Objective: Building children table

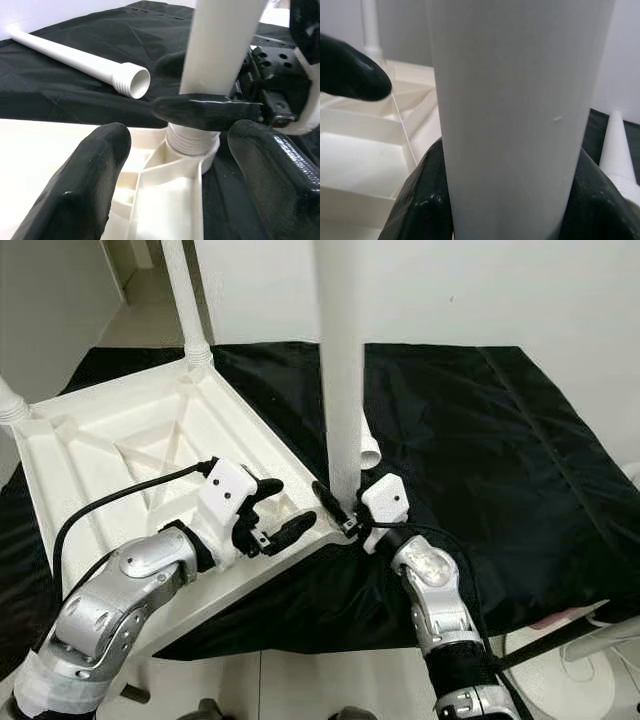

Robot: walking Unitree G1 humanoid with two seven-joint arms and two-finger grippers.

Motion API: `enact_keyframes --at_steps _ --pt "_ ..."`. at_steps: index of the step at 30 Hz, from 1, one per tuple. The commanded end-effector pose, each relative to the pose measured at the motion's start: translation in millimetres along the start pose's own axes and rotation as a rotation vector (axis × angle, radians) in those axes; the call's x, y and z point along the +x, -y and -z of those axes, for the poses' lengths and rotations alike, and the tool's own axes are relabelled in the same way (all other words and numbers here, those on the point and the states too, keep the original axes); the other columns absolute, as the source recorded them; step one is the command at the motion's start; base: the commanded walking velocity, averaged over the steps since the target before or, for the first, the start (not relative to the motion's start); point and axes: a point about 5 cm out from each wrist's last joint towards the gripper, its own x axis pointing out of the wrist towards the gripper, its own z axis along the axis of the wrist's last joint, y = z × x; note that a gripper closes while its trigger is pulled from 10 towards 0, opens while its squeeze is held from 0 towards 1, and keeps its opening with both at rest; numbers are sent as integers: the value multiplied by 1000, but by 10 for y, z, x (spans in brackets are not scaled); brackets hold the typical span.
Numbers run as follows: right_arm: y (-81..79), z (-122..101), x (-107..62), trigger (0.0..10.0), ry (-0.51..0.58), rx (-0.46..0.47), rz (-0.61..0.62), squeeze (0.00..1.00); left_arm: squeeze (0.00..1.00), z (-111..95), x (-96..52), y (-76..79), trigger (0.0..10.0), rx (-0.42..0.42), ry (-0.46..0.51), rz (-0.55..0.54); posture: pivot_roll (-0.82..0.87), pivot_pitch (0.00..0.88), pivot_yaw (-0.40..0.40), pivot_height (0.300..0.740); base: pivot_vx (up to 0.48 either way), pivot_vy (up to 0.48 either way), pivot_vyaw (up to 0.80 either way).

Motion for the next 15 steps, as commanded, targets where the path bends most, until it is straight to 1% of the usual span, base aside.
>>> enact_keyframes --at_steps 1,5,6,8,12,15 --pt "-158 307 -135 10000 -149 98 -51 0 0 -3 -7 -12 10000 -5 -5 -20 -14 38 28 740 0 0 0" --pt "-181 310 -141 10000 -142 129 -41 0 0 -9 -4 -14 10000 -4 -2 -21 -13 39 28 740 0 0 0" --pt "-188 320 -137 10000 -147 151 -33 0 0 -11 -4 -13 10000 -4 -1 -21 -13 39 28 740 0 0 0" --pt "-188 320 -137 10000 -147 151 -33 0 0 -11 -4 -13 10000 -4 -1 -21 -13 39 28 740 0 0 0" --pt "-183 350 -117 10000 -180 169 -19 0 0 -13 -6 -10 10000 -2 -1 -22 -12 38 29 740 0 0 0" --pt "-163 353 -67 10000 -211 186 -13 0 0 -13 -9 -12 10000 -1 -2 -23 -9 40 29 740 0 0 0"
